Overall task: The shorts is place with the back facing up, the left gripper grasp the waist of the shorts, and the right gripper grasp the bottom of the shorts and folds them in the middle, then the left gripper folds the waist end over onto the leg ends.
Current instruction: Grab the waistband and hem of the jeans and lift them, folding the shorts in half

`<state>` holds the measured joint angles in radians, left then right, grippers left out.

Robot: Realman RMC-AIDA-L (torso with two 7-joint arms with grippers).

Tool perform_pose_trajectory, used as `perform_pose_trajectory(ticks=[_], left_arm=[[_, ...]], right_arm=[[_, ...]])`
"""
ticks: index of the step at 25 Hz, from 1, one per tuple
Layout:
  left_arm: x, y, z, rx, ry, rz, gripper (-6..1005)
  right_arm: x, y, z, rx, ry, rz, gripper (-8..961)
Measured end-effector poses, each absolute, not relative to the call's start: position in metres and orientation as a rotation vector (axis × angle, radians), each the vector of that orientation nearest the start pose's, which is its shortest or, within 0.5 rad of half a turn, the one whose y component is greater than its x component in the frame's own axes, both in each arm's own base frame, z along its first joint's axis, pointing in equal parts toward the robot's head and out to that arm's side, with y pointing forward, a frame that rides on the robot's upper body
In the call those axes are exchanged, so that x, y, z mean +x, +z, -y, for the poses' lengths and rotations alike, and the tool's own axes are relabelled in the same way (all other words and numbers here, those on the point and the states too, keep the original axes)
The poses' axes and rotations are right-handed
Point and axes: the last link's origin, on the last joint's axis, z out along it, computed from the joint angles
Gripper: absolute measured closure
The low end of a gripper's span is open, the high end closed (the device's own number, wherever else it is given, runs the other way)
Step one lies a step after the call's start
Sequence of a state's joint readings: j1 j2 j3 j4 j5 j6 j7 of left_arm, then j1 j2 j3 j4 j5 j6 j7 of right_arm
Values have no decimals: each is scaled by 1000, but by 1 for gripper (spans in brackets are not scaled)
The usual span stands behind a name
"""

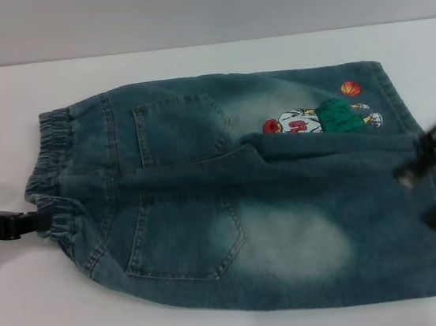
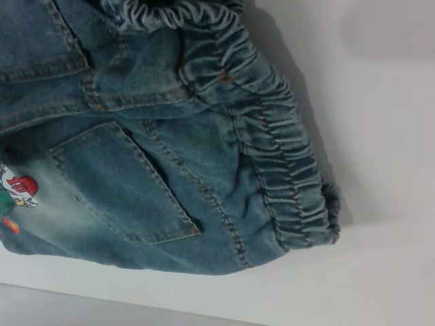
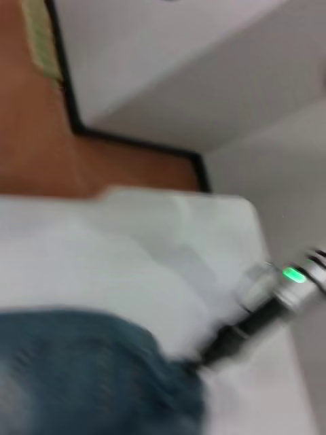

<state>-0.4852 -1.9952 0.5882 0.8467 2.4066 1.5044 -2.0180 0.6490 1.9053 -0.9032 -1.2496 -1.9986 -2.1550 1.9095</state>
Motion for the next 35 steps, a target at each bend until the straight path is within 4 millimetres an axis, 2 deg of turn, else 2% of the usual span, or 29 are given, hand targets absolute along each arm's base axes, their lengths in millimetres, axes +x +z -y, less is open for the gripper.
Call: perform_pose_trajectory(ticks=[4, 13, 17, 22, 24, 30, 35], left_arm=[[-335, 64, -327, -2371, -203, 1395, 953], [-335, 65, -327, -2369, -207, 1395, 953], [-336, 67, -327, -2367, -207, 1394, 953], [-336, 68, -328, -2365, -206, 1391, 953], [-336, 68, -328, -2365, -206, 1389, 953], [-333, 68, -331, -2369, -210, 1380, 953], [-330, 69, -334, -2375, -212, 1369, 953]], right_arm=[[158, 111, -322, -3153, 311, -251, 381], [159, 109, -344, -2759, 552, -199, 382], [170, 131, -353, -2525, 708, -265, 383], [204, 166, -359, -2261, 798, -386, 383], [212, 172, -359, -2210, 810, -403, 383], [229, 174, -362, -2134, 818, -410, 384], [232, 176, -366, -2119, 799, -410, 384]])
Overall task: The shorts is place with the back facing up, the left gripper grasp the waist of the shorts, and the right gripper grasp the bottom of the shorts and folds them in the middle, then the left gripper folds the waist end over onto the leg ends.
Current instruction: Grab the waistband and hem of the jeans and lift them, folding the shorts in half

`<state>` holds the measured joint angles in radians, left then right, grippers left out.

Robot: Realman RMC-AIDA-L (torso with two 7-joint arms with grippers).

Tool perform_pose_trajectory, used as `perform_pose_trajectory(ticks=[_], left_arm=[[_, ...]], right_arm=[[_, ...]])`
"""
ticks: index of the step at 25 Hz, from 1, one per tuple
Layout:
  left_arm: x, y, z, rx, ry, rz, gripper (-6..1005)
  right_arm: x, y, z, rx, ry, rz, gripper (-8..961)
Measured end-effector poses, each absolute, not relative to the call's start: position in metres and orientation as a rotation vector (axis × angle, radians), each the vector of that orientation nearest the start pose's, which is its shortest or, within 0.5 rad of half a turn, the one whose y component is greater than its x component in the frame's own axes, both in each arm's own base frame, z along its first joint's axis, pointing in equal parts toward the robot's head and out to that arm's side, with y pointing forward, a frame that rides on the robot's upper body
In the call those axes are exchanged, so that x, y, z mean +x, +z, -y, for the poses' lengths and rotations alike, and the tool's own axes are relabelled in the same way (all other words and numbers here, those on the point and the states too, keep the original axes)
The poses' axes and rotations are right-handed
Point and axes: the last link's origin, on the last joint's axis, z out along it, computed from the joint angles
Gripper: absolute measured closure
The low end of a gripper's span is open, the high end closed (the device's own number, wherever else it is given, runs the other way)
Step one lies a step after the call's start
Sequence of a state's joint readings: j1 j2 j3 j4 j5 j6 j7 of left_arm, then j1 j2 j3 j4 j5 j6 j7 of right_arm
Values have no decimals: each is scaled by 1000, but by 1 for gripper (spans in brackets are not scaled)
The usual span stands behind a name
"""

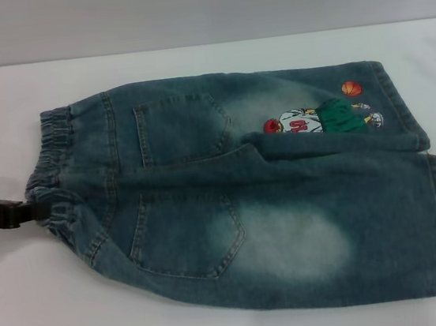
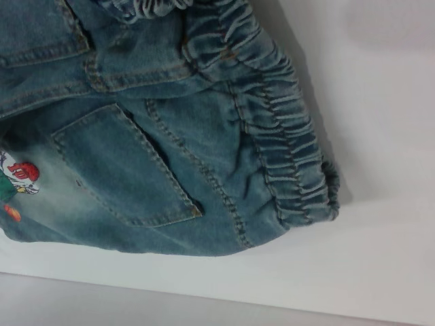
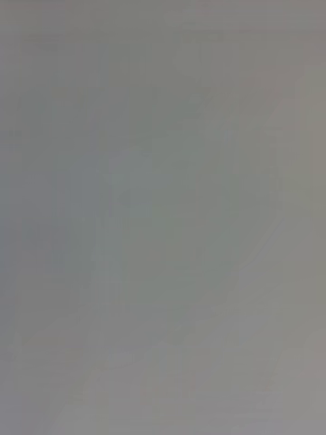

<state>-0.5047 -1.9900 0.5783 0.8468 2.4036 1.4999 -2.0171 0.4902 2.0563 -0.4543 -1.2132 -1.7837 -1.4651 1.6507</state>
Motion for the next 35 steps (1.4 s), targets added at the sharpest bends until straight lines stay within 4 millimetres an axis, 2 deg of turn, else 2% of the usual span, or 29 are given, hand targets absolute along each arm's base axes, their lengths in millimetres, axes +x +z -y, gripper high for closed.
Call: perform_pose_trajectory(ticks=[7, 12, 18, 28, 35], left_arm=[[-329, 68, -337, -2368, -220, 1359, 953], [-327, 68, -339, -2366, -233, 1347, 953], [-325, 69, -340, -2370, -251, 1333, 953], [-323, 71, -344, -2363, -306, 1285, 953], [-324, 69, -345, -2361, -341, 1280, 953]], right_arm=[[239, 177, -384, -2010, 801, -394, 383], [242, 162, -398, -1912, 853, -268, 383], [244, 140, -416, -1774, 837, -136, 383], [246, 111, -428, -1500, 742, 13, 383], [245, 107, -434, -1427, 705, 0, 383]])
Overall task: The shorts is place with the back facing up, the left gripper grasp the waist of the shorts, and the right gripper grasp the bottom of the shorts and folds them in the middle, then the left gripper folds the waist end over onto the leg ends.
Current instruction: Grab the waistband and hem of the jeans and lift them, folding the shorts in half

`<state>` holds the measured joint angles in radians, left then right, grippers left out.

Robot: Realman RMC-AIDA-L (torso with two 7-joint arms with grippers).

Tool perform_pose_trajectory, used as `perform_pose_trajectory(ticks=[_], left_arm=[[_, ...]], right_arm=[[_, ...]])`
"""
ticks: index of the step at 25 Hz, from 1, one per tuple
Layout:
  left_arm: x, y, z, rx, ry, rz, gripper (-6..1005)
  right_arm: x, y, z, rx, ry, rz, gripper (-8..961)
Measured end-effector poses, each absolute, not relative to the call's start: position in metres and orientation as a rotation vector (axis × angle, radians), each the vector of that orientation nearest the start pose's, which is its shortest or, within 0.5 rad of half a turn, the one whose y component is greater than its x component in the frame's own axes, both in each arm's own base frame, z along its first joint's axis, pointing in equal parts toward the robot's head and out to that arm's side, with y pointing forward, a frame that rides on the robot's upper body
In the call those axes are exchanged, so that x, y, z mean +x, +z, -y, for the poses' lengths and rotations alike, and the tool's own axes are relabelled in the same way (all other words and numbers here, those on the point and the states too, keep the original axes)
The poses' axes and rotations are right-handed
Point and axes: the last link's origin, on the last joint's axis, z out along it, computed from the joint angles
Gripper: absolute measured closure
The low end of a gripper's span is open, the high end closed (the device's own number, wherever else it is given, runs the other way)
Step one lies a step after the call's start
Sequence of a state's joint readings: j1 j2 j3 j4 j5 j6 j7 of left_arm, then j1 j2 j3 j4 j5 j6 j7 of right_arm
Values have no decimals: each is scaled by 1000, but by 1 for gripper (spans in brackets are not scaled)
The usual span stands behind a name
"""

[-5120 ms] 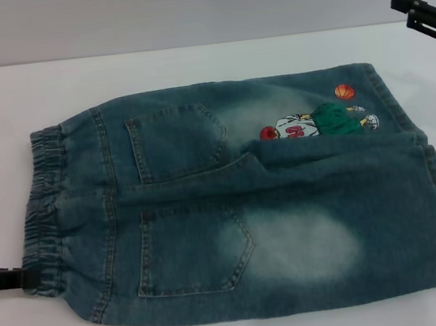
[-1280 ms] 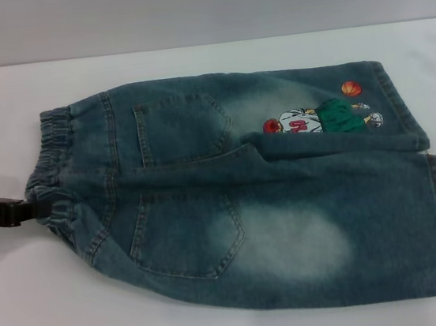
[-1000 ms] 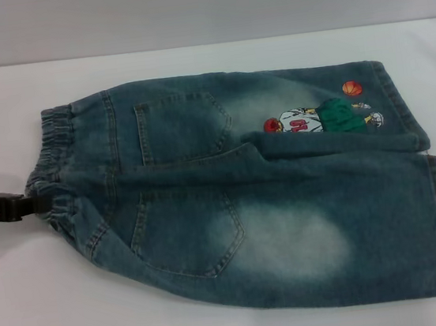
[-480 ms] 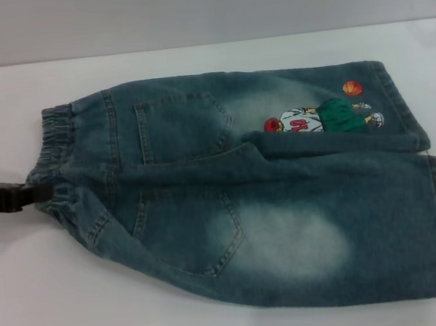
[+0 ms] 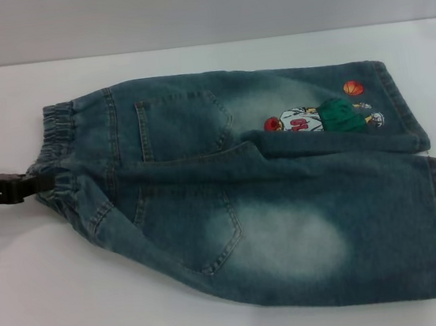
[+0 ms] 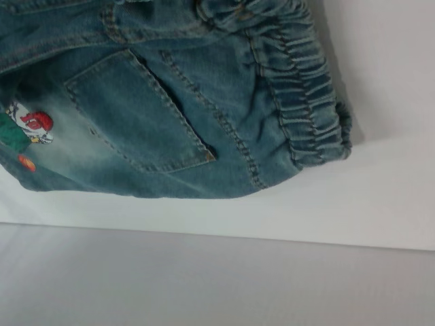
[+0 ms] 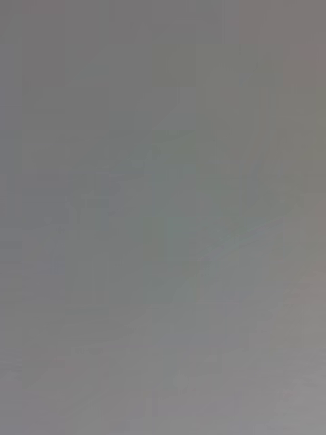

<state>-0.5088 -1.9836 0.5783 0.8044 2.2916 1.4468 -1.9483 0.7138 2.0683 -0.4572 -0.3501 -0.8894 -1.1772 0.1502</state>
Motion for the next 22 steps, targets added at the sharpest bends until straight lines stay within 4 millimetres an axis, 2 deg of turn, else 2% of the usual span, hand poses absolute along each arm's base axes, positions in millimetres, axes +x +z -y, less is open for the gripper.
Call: perform_pose_trajectory(ticks=[4, 7, 8, 9, 11, 16, 22], left_arm=[[-324, 70, -347, -2357, -342, 1275, 953], [-324, 72, -348, -2355, -347, 1270, 953], [-324, 73, -348, -2354, -348, 1269, 953], [-324, 74, -348, -2353, -349, 1269, 953], [-324, 74, -349, -2352, -349, 1268, 953], [-324, 75, -350, -2346, -354, 1264, 953], [-323, 77, -351, -2342, -366, 1253, 953]], right_arm=[[239, 109, -443, -1506, 766, -76, 383], [227, 113, -448, -1669, 850, -149, 383], [214, 115, -448, -1820, 904, -198, 383], [214, 115, -448, -1820, 904, -198, 383], [200, 117, -447, -1964, 920, -234, 383], [170, 122, -437, -2315, 791, -331, 383], [145, 127, -410, -2613, 534, -342, 383]])
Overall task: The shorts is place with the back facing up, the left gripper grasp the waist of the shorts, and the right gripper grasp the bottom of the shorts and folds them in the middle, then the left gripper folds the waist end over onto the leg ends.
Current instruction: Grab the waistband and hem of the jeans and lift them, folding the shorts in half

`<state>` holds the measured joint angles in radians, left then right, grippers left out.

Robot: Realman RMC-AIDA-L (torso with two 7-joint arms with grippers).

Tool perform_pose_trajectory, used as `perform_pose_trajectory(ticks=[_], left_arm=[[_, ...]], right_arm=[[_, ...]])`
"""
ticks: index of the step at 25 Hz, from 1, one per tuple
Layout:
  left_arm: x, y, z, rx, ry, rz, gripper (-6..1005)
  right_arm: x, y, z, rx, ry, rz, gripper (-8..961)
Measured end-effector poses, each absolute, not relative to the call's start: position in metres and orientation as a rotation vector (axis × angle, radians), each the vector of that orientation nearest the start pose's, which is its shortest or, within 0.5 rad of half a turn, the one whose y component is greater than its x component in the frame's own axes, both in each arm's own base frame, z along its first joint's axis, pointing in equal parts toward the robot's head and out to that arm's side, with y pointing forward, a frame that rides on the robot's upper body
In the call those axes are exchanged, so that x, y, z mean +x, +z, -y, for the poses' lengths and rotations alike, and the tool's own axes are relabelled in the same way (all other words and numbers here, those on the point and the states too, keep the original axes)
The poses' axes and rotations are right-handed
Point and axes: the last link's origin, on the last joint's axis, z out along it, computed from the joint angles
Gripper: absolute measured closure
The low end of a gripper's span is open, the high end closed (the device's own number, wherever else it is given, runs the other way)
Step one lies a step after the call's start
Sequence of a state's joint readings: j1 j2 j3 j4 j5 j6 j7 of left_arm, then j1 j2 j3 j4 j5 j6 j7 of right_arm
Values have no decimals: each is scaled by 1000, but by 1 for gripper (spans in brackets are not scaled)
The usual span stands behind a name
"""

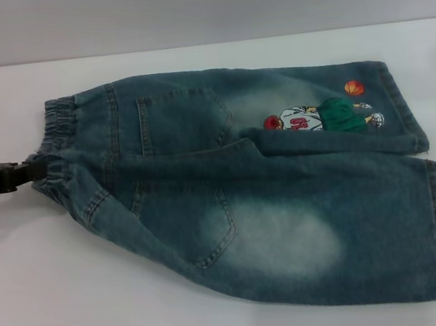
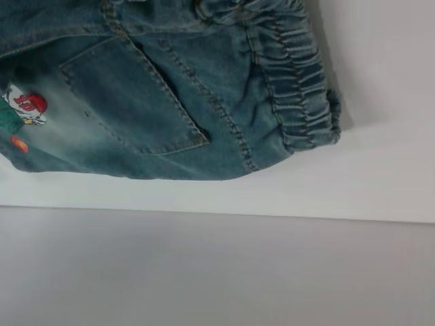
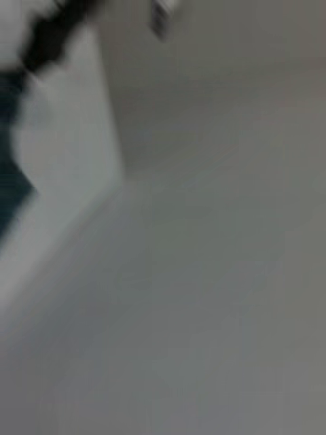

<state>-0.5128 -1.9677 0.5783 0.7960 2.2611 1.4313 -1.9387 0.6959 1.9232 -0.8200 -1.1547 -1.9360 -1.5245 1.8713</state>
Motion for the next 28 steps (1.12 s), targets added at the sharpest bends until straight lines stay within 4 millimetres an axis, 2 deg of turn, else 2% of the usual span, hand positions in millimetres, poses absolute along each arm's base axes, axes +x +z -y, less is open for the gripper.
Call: perform_pose_trajectory(ticks=[6, 13, 19, 28], left_arm=[[-322, 77, -352, -2341, -374, 1247, 953], [-322, 76, -352, -2342, -376, 1244, 953], [-320, 76, -354, -2343, -378, 1237, 953], [-314, 75, -361, -2347, -381, 1207, 953]], right_arm=[[137, 126, -384, -2880, 271, -293, 383], [143, 116, -364, -3084, -10, -302, 383], [156, 103, -355, -3146, -222, -362, 383], [179, 83, -346, -3220, -401, -511, 383]])
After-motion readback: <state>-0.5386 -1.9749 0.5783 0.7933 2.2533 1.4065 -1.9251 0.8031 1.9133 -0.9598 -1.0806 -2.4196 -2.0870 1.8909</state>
